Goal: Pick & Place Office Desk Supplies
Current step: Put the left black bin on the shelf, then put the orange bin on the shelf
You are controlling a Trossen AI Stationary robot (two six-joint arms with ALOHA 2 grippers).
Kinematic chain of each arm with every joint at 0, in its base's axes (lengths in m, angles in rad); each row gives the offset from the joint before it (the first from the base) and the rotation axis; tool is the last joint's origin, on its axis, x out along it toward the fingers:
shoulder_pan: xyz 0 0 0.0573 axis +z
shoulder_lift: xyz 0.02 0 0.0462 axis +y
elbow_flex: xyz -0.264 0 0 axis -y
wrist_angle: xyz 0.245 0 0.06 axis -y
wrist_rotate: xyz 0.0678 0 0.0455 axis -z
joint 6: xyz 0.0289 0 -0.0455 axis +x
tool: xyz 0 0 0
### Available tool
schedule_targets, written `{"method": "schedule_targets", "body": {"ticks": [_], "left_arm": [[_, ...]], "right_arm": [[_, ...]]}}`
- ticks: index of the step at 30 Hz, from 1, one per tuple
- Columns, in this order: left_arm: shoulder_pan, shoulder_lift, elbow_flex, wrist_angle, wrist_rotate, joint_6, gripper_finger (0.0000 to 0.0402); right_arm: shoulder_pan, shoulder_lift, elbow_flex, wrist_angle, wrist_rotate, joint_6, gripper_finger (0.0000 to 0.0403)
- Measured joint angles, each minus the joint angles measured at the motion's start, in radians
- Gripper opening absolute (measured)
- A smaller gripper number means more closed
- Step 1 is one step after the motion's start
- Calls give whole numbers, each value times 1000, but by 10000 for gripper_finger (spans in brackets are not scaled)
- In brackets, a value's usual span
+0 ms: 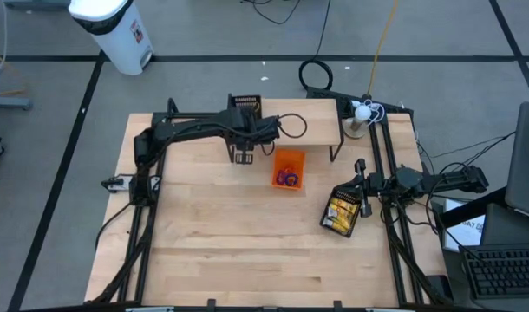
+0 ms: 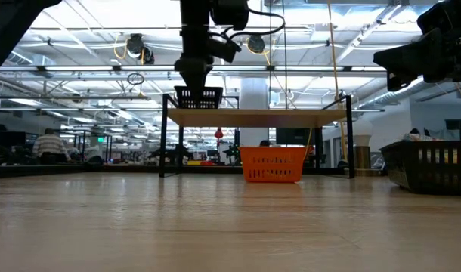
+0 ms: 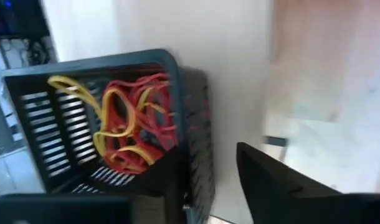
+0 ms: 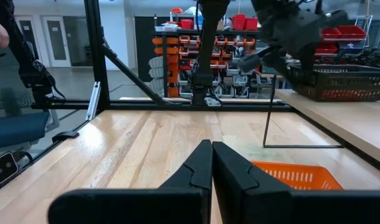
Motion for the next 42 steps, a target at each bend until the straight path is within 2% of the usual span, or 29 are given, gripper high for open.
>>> {"method": "schedule_targets", "body": {"ticks": [8, 16, 32, 37, 42], "left_arm": [[-24, 0, 0, -6, 12, -9, 208], [-55, -2, 0, -6, -12, -4, 245], [-69, -2, 8, 60, -3, -13, 244], [-67, -3, 62, 50, -3, -34, 244], [-83, -4, 177, -6, 4, -71, 244]], "right_arm": [[0, 0, 0, 0, 0, 1, 0], [0, 0, 0, 0, 0, 2, 0], [0, 0, 0, 0, 0, 1, 0], [0, 0, 0, 0, 0, 5, 0], [0, 0, 0, 0, 0, 4, 0]]}}
